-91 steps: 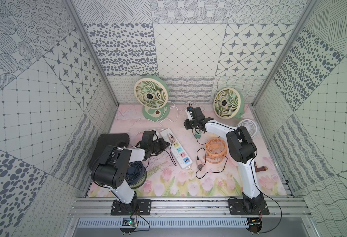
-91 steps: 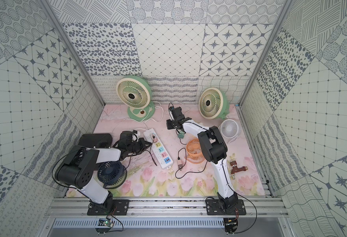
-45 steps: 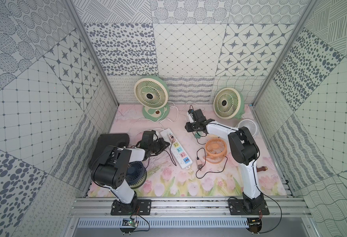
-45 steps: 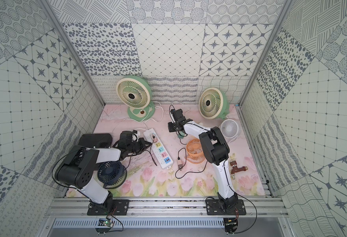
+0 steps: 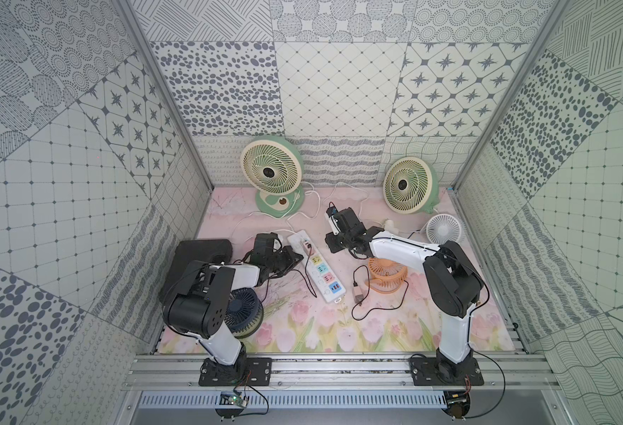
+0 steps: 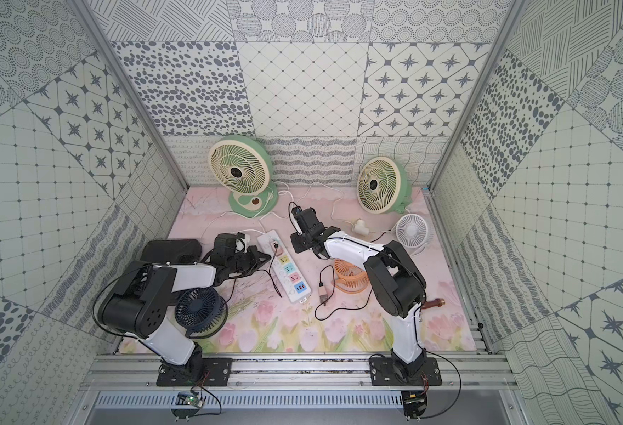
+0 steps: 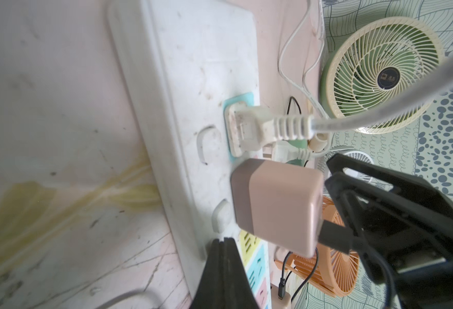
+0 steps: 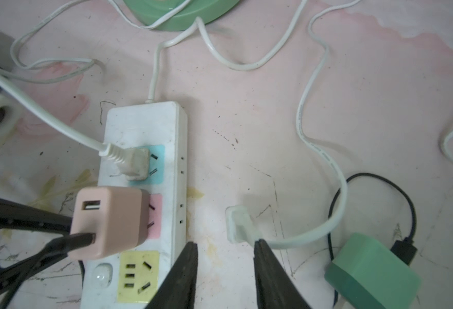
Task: Unplug the desk fan from the power strip
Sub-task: Place the plug at the center of the board, then remove the plug from the socket.
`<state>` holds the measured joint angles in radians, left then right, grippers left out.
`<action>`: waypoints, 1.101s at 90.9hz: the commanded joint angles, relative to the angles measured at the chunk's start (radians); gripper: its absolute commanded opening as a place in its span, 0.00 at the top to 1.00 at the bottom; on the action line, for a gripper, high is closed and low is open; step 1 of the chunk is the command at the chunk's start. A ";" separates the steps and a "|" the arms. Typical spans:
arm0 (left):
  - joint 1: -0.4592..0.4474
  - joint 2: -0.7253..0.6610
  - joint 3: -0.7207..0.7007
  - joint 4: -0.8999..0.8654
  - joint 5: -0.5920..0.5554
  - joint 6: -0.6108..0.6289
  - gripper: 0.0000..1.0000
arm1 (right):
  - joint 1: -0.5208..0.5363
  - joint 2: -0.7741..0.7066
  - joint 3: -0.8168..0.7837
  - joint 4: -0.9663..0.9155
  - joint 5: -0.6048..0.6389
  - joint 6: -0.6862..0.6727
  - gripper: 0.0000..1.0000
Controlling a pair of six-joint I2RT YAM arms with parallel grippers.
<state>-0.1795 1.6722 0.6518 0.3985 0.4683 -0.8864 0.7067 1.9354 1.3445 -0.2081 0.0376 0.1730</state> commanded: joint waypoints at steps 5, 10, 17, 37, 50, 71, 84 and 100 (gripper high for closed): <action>0.022 -0.005 0.017 -0.010 0.003 0.019 1.00 | 0.031 -0.062 -0.082 0.133 -0.069 -0.074 0.62; 0.026 -0.004 0.018 -0.005 0.007 0.015 1.00 | 0.043 -0.067 -0.103 0.162 -0.093 -0.094 0.62; 0.028 0.000 0.020 0.001 0.010 0.015 1.00 | 0.052 -0.058 -0.116 0.195 -0.125 -0.104 0.62; 0.029 0.016 0.026 0.036 0.030 -0.006 1.00 | 0.082 0.009 -0.093 0.277 -0.130 -0.095 0.60; 0.030 0.020 0.026 0.044 0.034 -0.006 1.00 | 0.102 0.054 -0.071 0.321 -0.142 -0.091 0.59; 0.030 0.026 0.025 0.053 0.039 -0.011 1.00 | 0.129 0.099 -0.050 0.376 -0.093 -0.063 0.55; 0.030 0.033 0.022 0.067 0.047 -0.016 1.00 | 0.143 0.120 -0.054 0.429 -0.020 -0.027 0.55; 0.030 0.046 0.021 0.083 0.054 -0.025 1.00 | 0.155 0.143 -0.049 0.476 0.018 0.011 0.60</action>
<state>-0.1535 1.7035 0.6643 0.4320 0.4915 -0.9024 0.8471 2.0480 1.2648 0.1665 0.0170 0.1413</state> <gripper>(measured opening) 0.063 0.416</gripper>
